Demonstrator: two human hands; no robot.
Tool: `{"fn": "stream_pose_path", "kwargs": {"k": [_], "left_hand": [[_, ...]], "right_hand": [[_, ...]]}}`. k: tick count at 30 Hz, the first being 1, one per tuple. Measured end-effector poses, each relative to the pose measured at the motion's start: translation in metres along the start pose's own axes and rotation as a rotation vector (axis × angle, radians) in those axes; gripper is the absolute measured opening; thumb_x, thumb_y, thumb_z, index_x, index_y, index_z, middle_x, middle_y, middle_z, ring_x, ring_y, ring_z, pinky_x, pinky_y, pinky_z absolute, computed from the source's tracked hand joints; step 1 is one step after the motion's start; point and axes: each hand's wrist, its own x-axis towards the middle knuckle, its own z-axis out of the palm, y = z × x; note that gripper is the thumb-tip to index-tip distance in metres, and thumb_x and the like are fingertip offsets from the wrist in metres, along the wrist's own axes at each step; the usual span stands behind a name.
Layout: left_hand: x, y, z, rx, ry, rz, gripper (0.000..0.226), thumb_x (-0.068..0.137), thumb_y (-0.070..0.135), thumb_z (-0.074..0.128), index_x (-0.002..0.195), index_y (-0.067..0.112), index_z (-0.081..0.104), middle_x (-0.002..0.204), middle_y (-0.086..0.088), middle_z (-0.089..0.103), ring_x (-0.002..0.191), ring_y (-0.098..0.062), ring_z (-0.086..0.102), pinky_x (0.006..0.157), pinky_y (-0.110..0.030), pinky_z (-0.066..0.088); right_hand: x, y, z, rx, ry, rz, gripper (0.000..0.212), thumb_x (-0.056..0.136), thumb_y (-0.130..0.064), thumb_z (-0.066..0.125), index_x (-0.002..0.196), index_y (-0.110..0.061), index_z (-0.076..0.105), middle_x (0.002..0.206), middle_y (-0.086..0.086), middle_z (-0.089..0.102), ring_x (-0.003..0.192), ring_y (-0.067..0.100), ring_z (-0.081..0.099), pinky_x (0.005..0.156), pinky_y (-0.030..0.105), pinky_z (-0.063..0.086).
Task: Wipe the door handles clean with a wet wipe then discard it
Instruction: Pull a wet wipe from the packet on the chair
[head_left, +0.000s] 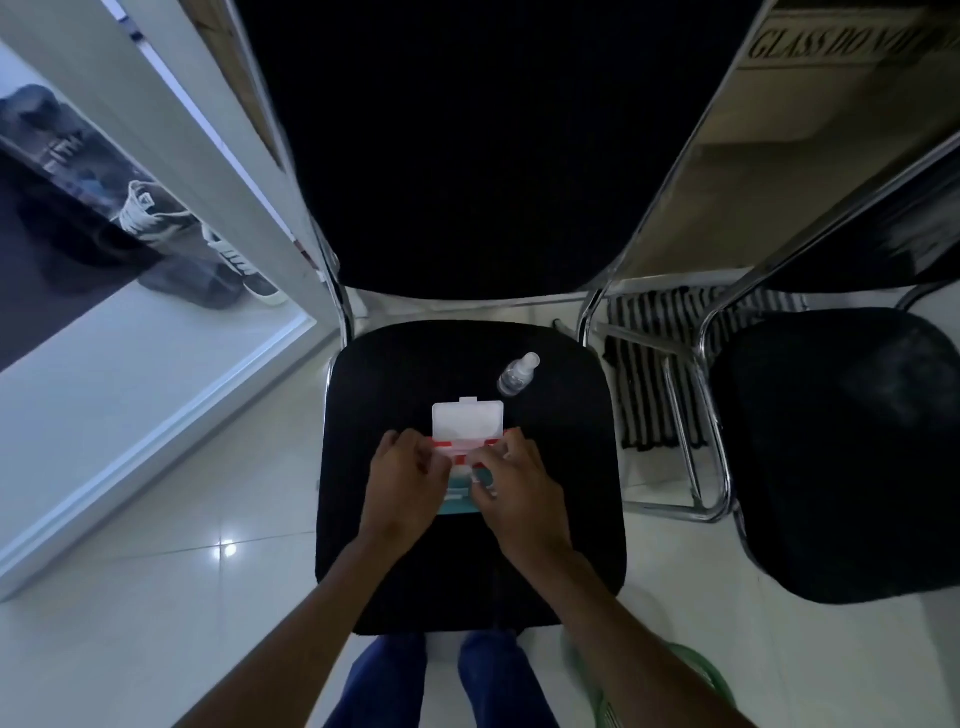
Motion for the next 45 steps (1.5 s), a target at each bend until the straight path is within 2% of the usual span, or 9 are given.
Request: {"fn": "stream_pose_path", "kwargs": {"k": [6,11,17,24,27,30,33,39,45], "left_hand": [[-0.002,-0.011,-0.004,-0.129,-0.027,-0.015,0.005,0.103,0.018,0.061,0.098,0.018,0.058,0.106,0.005,0.057,0.088,-0.010,0.068,0.060,-0.010,0.054],[-0.006,-0.021,-0.004,-0.167,0.006,0.012,0.004,0.104,0.021,0.061,0.101,0.019,0.058,0.106,0.005,0.060,0.090,-0.010,0.070,0.064,-0.014,0.059],[-0.012,-0.027,-0.003,-0.253,0.032,0.002,0.007,0.103,0.018,0.063,0.097,0.017,0.059,0.103,0.002,0.063,0.089,-0.007,0.069,0.064,-0.009,0.054],[-0.012,-0.028,-0.001,-0.265,0.044,-0.002,0.008,0.103,0.020,0.063,0.099,0.018,0.057,0.103,0.001,0.062,0.089,-0.011,0.068,0.066,-0.008,0.053],[-0.011,-0.029,-0.002,-0.257,0.046,0.002,0.010,0.103,0.021,0.063,0.098,0.023,0.055,0.102,0.003,0.062,0.089,-0.012,0.068,0.065,-0.009,0.054],[-0.011,-0.029,-0.002,-0.254,0.046,0.006,0.010,0.103,0.023,0.063,0.098,0.024,0.055,0.101,0.004,0.062,0.089,-0.011,0.068,0.065,-0.009,0.054],[-0.012,-0.028,-0.001,-0.264,0.052,-0.001,0.010,0.103,0.023,0.063,0.098,0.023,0.055,0.103,0.003,0.063,0.090,-0.009,0.068,0.064,-0.008,0.054],[-0.015,-0.026,0.002,-0.291,0.073,-0.006,0.011,0.103,0.023,0.062,0.096,0.022,0.054,0.104,0.001,0.063,0.088,-0.006,0.068,0.063,-0.009,0.055],[-0.015,-0.027,0.003,-0.292,0.073,-0.008,0.012,0.103,0.025,0.062,0.096,0.025,0.053,0.107,0.001,0.065,0.089,-0.004,0.068,0.064,-0.008,0.054]], "right_hand": [[0.004,-0.003,0.005,-0.069,0.018,-0.007,0.021,0.097,-0.030,0.069,0.116,-0.023,0.064,0.126,-0.003,0.048,0.119,0.011,0.049,0.079,0.030,0.061],[0.008,-0.009,0.008,-0.163,0.018,-0.032,0.019,0.094,-0.030,0.072,0.108,-0.021,0.063,0.124,-0.001,0.048,0.115,0.014,0.053,0.076,0.031,0.061],[0.016,-0.022,0.011,-0.395,0.013,-0.041,0.038,0.063,-0.023,0.097,0.088,-0.016,0.069,0.109,0.006,0.060,0.093,0.022,0.065,0.057,0.032,0.061],[0.019,-0.027,0.017,-0.437,0.020,-0.037,0.046,0.050,-0.017,0.102,0.083,-0.010,0.071,0.110,0.011,0.063,0.091,0.025,0.068,0.058,0.036,0.062],[0.021,-0.027,0.017,-0.450,0.029,-0.059,0.048,0.048,-0.019,0.104,0.083,-0.008,0.072,0.110,0.012,0.064,0.090,0.025,0.068,0.054,0.035,0.061],[0.021,-0.024,0.018,-0.429,0.029,-0.065,0.049,0.052,-0.021,0.103,0.086,-0.007,0.071,0.108,0.011,0.061,0.087,0.023,0.068,0.048,0.032,0.059],[0.019,-0.019,0.019,-0.397,0.026,-0.041,0.042,0.064,-0.024,0.098,0.090,-0.008,0.069,0.109,0.009,0.057,0.085,0.021,0.066,0.048,0.030,0.059],[0.014,-0.015,0.013,-0.320,-0.040,-0.029,0.032,0.095,-0.029,0.072,0.118,-0.009,0.063,0.134,0.006,0.046,0.113,0.021,0.059,0.074,0.034,0.064],[0.011,-0.014,0.010,-0.285,-0.005,-0.019,0.038,0.094,-0.027,0.074,0.123,-0.005,0.062,0.130,0.007,0.049,0.108,0.019,0.062,0.072,0.031,0.065]]}}
